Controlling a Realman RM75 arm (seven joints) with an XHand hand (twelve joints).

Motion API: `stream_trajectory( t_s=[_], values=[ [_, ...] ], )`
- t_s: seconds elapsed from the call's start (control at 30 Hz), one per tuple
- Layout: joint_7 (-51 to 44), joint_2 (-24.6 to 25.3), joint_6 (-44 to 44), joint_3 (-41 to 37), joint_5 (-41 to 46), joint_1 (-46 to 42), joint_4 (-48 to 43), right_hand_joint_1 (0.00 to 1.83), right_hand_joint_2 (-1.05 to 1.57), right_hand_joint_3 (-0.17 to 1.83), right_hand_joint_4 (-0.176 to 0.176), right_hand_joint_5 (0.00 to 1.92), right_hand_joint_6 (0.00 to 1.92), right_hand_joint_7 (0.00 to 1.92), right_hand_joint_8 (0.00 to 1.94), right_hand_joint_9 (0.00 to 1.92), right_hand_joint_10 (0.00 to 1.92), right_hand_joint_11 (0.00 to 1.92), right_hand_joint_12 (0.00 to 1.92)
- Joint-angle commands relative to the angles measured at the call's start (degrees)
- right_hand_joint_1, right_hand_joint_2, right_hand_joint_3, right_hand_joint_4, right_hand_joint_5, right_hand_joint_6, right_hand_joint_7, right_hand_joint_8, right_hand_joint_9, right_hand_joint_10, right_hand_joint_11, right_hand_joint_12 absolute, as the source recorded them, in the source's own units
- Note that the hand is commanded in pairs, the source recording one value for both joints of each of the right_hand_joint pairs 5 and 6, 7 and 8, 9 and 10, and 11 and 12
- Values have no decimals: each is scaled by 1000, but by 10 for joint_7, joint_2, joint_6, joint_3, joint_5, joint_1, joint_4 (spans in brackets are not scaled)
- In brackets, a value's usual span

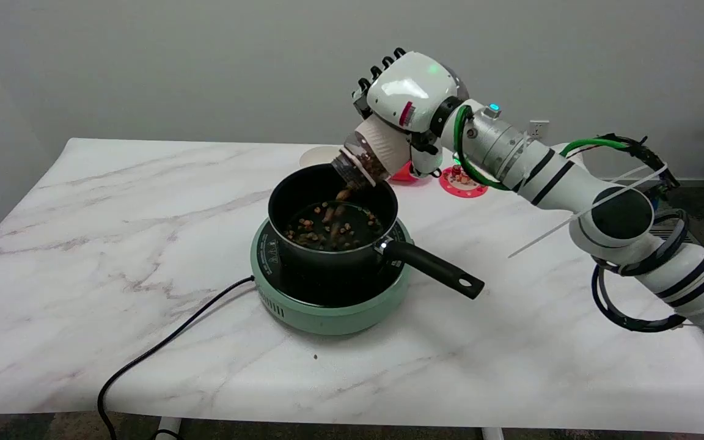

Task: Place the bottle onto the table.

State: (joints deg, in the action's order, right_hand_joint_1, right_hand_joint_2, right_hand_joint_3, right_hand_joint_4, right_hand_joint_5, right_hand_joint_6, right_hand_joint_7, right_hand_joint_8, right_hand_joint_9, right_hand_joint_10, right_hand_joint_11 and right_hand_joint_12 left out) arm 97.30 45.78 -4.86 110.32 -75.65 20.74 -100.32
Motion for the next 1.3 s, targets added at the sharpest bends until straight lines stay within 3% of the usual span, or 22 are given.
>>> stream_trajectory(
  t_s=[0.03, 0.13, 0.47, 0.73, 1.0, 1.3],
  values=[
    [61, 25, 37, -46, 490, -29, 27, 1523, 823, 753, 0, 1920, 1920, 1920, 1920, 1279, 1279, 1113, 1113],
    [61, 39, 5, -65, 617, -36, 52, 1530, 812, 777, 0, 1920, 1920, 1920, 1920, 1281, 1281, 1110, 1110],
    [61, 42, -132, -124, 820, -56, 169, 1554, 822, 771, 0, 1920, 1920, 1920, 1920, 1299, 1299, 1127, 1127],
    [64, 34, -222, -250, 855, -131, 247, 1555, 832, 770, 0, 1920, 1920, 1920, 1920, 1298, 1298, 1128, 1128],
    [60, 48, -375, -343, 911, -233, 349, 1545, 840, 807, 0, 1920, 1920, 1920, 1920, 1314, 1314, 1135, 1135],
    [64, 56, -444, -305, 987, -259, 485, 1493, 959, 754, 0, 1920, 1920, 1920, 1920, 1369, 1369, 1156, 1156]
  ],
)
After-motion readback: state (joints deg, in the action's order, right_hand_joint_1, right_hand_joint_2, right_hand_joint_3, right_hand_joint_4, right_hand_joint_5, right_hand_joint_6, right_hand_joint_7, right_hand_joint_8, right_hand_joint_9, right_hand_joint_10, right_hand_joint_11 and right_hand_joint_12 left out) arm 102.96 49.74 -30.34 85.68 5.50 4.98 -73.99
